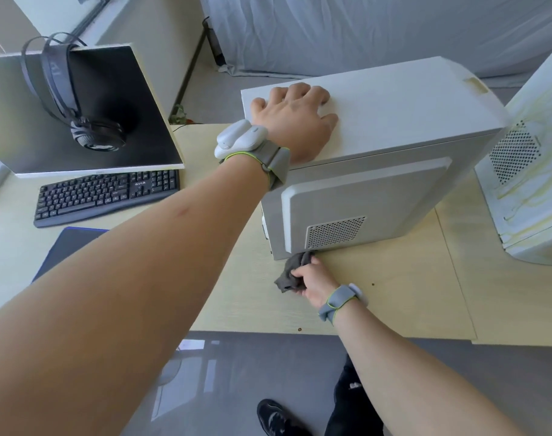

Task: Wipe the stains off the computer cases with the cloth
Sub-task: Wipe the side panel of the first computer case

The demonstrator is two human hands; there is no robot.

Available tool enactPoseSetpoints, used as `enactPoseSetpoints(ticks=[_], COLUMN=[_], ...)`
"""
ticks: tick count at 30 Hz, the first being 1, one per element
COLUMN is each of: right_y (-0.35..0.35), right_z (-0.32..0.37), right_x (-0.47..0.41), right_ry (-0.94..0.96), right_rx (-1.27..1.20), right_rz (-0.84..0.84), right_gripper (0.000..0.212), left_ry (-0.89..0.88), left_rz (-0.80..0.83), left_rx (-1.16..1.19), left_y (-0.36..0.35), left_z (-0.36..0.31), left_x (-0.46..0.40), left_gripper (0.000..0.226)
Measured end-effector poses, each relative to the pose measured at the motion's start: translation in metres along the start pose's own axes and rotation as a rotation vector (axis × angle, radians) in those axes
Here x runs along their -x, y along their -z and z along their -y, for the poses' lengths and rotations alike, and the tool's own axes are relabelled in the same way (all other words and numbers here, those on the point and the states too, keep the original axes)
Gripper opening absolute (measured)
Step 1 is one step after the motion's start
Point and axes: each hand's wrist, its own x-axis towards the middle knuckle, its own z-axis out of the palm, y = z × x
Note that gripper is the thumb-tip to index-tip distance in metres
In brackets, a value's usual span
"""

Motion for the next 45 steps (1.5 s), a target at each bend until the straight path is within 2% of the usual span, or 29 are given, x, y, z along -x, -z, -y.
enactPoseSetpoints(ticks=[2,4,6,7,9,13,18,20,22,24,27,29,31,32,33,36,38,40,42,45], right_y=[0.027,0.060,0.091,0.103,0.117,0.090,0.023,0.011,0.015,0.033,0.066,0.081,0.085,0.080,0.070,0.025,0.015,0.023,0.047,0.082], right_z=[0.015,0.032,0.049,0.056,0.062,0.052,0.027,0.022,0.022,0.026,0.036,0.041,0.030,0.021,0.015,0.024,0.021,0.027,0.035,0.057], right_x=[-0.001,-0.008,-0.012,-0.011,-0.011,-0.010,0.002,0.007,0.012,0.019,0.021,0.010,-0.034,-0.053,-0.056,0.022,0.047,0.047,0.046,0.040], right_ry=[0.015,0.087,0.182,0.195,0.174,0.120,0.062,0.013,-0.019,-0.020,0.112,0.276,0.316,0.294,0.262,0.229,0.188,0.153,0.174,0.373], right_rx=[-0.060,-0.141,-0.218,-0.238,-0.258,-0.207,-0.156,-0.126,-0.105,-0.172,-0.313,-0.388,-0.374,-0.353,-0.325,-0.151,-0.115,-0.187,-0.251,-0.346], right_rz=[-0.125,-0.376,-0.532,-0.539,-0.436,-0.339,-0.194,-0.078,-0.034,-0.101,-0.373,-0.443,-0.421,-0.379,-0.334,-0.168,-0.046,-0.051,-0.227,-0.497], right_gripper=[0.024,0.015,0.024,0.030,0.036,0.038,0.022,0.022,0.021,0.017,0.009,0.032,0.054,0.058,0.056,0.018,0.020,0.018,0.013,0.028], left_ry=[-0.001,0.002,0.003,0.002,0.002,0.006,0.008,0.007,-0.006,-0.010,0.001,0.000,0.002,0.007,0.012,0.004,-0.001,-0.001,-0.015,-0.010], left_rz=[-0.003,-0.005,-0.001,-0.001,0.002,-0.004,-0.002,-0.001,0.005,0.010,0.001,0.005,-0.004,-0.004,-0.003,0.000,-0.007,-0.006,-0.007,-0.012], left_rx=[-0.006,-0.010,-0.014,-0.016,-0.018,-0.025,-0.024,-0.025,-0.034,-0.034,-0.041,-0.038,-0.040,-0.036,-0.035,-0.034,-0.032,-0.035,-0.033,-0.035], left_y=[0.000,0.000,0.001,0.001,0.000,0.001,0.000,0.001,0.002,0.002,0.001,0.000,0.001,0.002,0.002,0.001,0.000,0.004,0.003,0.004], left_z=[-0.001,-0.001,0.000,0.000,-0.001,-0.002,-0.002,-0.001,0.000,-0.002,-0.002,-0.004,-0.003,-0.003,-0.003,-0.006,-0.005,-0.002,-0.003,-0.004], left_x=[0.001,0.001,0.002,0.002,0.002,0.002,0.002,0.003,0.002,0.003,0.003,0.005,0.005,0.005,0.005,0.007,0.008,0.006,0.009,0.008], left_gripper=[0.046,0.045,0.045,0.045,0.045,0.044,0.044,0.045,0.046,0.046,0.046,0.046,0.046,0.046,0.047,0.047,0.047,0.048,0.049,0.045])
